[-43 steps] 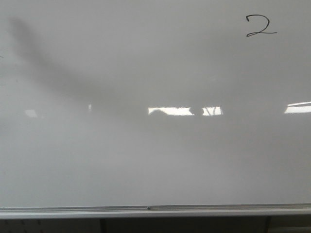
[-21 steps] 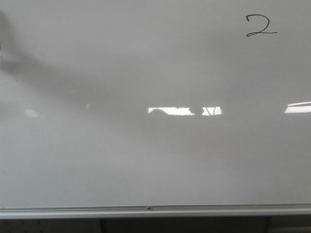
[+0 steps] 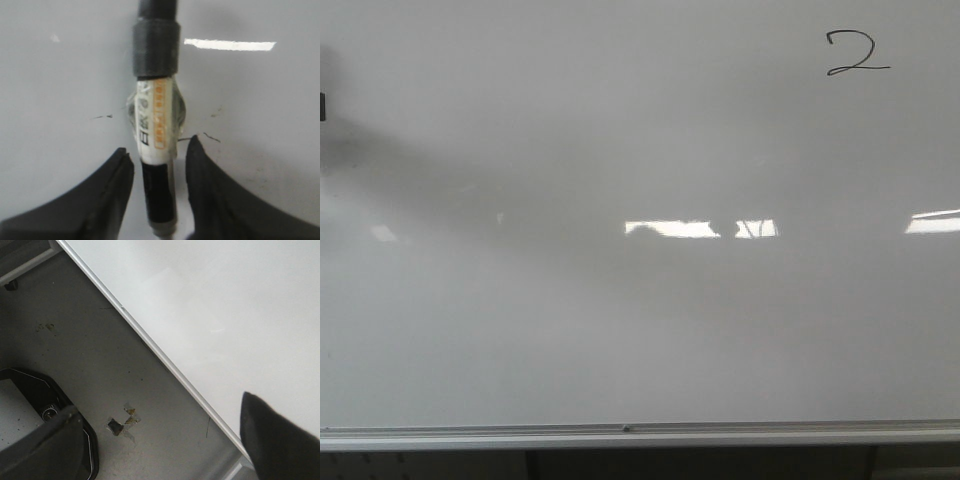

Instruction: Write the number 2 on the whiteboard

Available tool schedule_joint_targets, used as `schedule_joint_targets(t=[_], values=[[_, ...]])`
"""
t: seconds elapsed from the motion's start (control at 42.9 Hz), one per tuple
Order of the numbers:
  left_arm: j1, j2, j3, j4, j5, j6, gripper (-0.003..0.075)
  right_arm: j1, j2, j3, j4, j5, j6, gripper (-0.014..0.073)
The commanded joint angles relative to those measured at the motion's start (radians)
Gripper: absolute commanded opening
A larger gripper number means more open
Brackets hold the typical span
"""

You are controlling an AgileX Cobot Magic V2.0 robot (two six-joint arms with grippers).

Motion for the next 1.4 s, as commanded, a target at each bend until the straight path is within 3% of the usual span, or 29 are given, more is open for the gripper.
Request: schedule_joint_targets(t=[0.0, 0.35, 0.513, 0.677, 1.027, 1.19, 1.377], values=[[0.001, -0.029, -0.028, -0.007, -0.067, -0.011, 0.0429, -0.005, -0.009, -0.034, 0.0, -0.057, -0.004, 0.065], [0.001, -0.046, -0.028, -0.007, -0.055, -0.007, 0.0448, -0.005, -0.009, -0.034, 0.0, -0.051, -0.004, 0.065], [0.001, -0.125, -0.03, 0.045, 0.038, -0.005, 0.0448, -0.005, -0.009, -0.034, 0.0, -0.047, -0.004, 0.065], [0.001, -0.262, -0.053, 0.111, 0.285, -0.005, 0.0448, -0.005, -0.009, -0.034, 0.0, -0.049, 0.002, 0.065], [0.001, -0.57, -0.28, 0.147, 1.106, -0.005, 0.0447, -0.006, -0.009, -0.034, 0.0, -0.05, 0.026, 0.065], [0.001, -0.68, -0.347, 0.147, 1.286, -0.005, 0.0437, -0.006, -0.011, -0.034, 0.0, -0.047, 0.127, 0.065], [0.001, -0.798, -0.349, 0.125, 1.359, -0.005, 0.0437, -0.006, -0.015, -0.028, 0.0, -0.052, 0.285, 0.065]])
